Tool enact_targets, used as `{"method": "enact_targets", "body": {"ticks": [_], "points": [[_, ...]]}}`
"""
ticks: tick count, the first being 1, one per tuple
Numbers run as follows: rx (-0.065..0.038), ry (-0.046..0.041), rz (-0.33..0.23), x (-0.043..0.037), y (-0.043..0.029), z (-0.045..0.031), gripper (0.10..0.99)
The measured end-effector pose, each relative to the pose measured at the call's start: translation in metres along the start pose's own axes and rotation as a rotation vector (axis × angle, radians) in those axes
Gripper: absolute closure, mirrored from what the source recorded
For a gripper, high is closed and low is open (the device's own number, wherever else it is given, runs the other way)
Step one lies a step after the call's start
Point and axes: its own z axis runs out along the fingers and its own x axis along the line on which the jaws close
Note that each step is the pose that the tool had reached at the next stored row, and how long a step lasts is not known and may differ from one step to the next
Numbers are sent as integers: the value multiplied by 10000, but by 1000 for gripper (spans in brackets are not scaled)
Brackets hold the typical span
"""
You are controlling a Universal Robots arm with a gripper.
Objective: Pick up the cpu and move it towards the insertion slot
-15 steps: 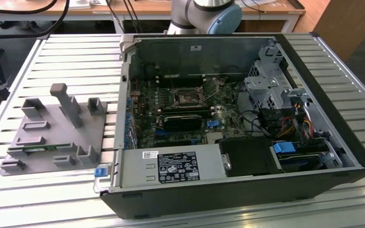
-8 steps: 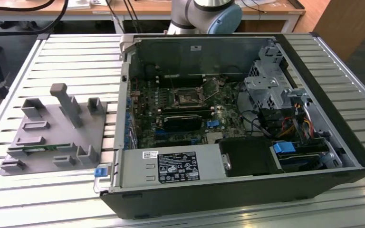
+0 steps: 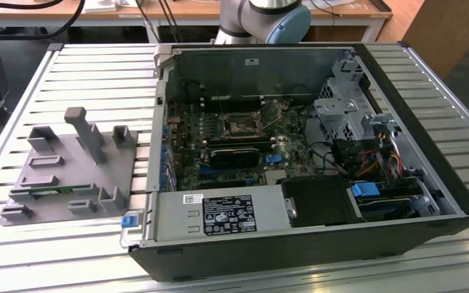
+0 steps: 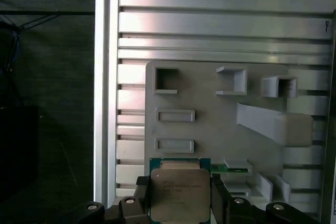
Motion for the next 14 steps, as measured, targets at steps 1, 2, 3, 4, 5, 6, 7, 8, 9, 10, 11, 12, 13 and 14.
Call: {"method": "enact_targets", "body": {"ticks": [1, 2, 3, 4, 5, 6, 7, 8, 9, 10, 11, 12, 13, 14], "points": [[0, -1, 0, 0, 0, -10, 541], [0, 0, 0, 0, -1, -21, 541], [0, 0, 0, 0, -2, -31, 541], [0, -1, 0, 0, -2, -40, 541], [0, 0, 0, 0, -2, -49, 541], [0, 0, 0, 0, -3, -59, 541], [-1, -1, 0, 0, -3, -67, 541], [0, -1, 0, 0, -4, -75, 541], [0, -1, 0, 0, -4, -82, 541], [2, 0, 0, 1, -4, -92, 541], [2, -1, 0, 0, -4, -100, 541], [3, -1, 0, 1, -5, -108, 541], [4, -1, 0, 1, -5, -115, 541], [5, 0, 0, 0, -6, -123, 541]]}}
